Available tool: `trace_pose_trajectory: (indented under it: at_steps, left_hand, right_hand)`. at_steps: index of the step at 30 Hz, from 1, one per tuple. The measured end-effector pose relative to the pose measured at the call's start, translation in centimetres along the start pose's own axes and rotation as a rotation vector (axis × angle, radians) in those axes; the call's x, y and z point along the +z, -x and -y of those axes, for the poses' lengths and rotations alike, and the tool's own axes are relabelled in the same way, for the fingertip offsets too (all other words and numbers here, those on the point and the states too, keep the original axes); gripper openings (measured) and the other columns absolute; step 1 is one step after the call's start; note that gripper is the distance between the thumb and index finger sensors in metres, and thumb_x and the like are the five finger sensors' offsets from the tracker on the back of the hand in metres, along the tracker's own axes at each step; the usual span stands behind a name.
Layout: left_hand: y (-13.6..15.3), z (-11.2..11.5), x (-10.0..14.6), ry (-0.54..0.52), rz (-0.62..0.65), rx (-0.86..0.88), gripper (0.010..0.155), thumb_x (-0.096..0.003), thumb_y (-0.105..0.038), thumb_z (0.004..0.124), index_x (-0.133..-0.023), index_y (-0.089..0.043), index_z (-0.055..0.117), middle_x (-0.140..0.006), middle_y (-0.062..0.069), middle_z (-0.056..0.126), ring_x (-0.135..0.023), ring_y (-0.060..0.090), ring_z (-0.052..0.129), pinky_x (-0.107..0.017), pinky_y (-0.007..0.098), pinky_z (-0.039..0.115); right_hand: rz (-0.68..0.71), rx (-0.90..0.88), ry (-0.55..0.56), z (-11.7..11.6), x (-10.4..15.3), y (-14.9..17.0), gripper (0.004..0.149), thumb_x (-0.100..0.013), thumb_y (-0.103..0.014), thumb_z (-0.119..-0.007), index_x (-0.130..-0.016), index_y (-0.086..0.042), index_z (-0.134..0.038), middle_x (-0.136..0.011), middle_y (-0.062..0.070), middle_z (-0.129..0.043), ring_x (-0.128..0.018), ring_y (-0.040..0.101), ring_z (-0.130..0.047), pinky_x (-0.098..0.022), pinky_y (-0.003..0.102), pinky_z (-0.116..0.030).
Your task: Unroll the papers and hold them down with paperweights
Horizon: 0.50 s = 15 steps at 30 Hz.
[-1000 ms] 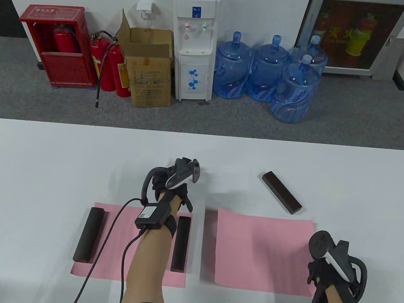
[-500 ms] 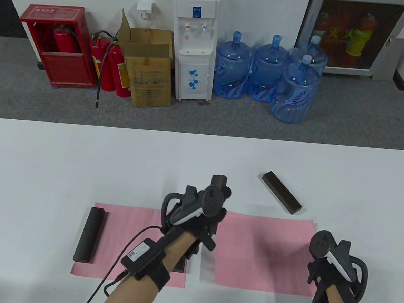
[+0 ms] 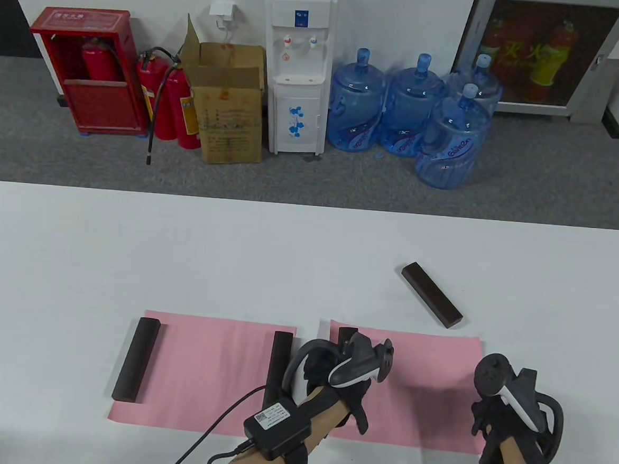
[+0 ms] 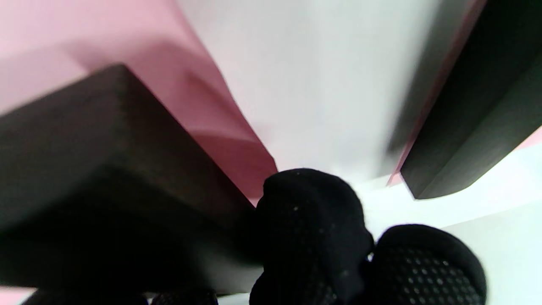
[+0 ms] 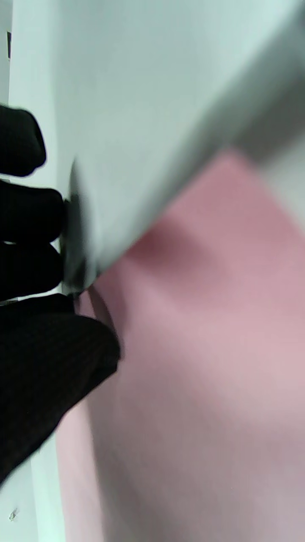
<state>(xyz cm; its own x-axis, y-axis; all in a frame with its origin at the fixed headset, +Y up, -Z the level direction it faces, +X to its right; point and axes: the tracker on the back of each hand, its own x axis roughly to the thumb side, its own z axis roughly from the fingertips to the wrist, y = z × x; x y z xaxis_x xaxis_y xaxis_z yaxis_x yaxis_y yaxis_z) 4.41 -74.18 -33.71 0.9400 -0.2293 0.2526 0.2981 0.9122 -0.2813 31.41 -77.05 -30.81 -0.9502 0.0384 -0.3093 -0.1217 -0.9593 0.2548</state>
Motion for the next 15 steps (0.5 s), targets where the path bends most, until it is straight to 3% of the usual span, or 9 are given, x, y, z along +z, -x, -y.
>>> trace_pose_trajectory:
  at_steps: [5, 10, 13, 15]
  left_hand:
    - [-0.5, 1.4, -0.8, 0.092, -0.032, -0.045, 0.06, -0.0466, -0.062, 0.068, -0.105, -0.053, 0.055, -0.081, 0.015, 0.092, -0.047, 0.022, 0.102, -0.049, 0.05, 0.081]
    - [-0.8, 1.6, -0.6, 0.081, -0.038, -0.082, 0.063, -0.0468, -0.063, 0.065, -0.107, -0.051, 0.051, -0.084, 0.015, 0.091, -0.051, 0.024, 0.102, -0.051, 0.052, 0.079]
    - [-0.4, 1.4, -0.2, 0.103, -0.038, -0.068, 0.072, -0.0468, -0.065, 0.062, -0.109, -0.05, 0.029, -0.095, 0.015, 0.084, -0.061, 0.027, 0.099, -0.056, 0.053, 0.076]
    - [0.5, 0.9, 0.5, 0.083, -0.004, -0.03, 0.074, -0.0468, -0.066, 0.061, -0.109, -0.051, 0.024, -0.108, 0.014, 0.072, -0.08, 0.033, 0.091, -0.063, 0.056, 0.07]
  right_hand:
    - [0.0, 0.005, 0.001, 0.0, 0.0, 0.0, 0.06, -0.041, -0.03, -0.087, -0.098, -0.022, -0.07, -0.11, 0.01, -0.051, -0.102, 0.04, -0.058, -0.073, 0.062, -0.052]
    - [0.0, 0.004, 0.001, 0.0, 0.0, 0.0, 0.06, -0.041, -0.03, -0.087, -0.098, -0.022, -0.07, -0.11, 0.01, -0.051, -0.102, 0.041, -0.058, -0.073, 0.062, -0.052]
    - [0.001, 0.006, 0.003, 0.0, 0.0, 0.0, 0.06, -0.041, -0.03, -0.087, -0.098, -0.022, -0.069, -0.11, 0.01, -0.051, -0.102, 0.041, -0.058, -0.073, 0.062, -0.052]
    - [0.001, 0.005, 0.003, 0.0, 0.0, 0.0, 0.06, -0.041, -0.03, -0.087, -0.098, -0.022, -0.07, -0.109, 0.01, -0.051, -0.102, 0.041, -0.058, -0.073, 0.062, -0.052]
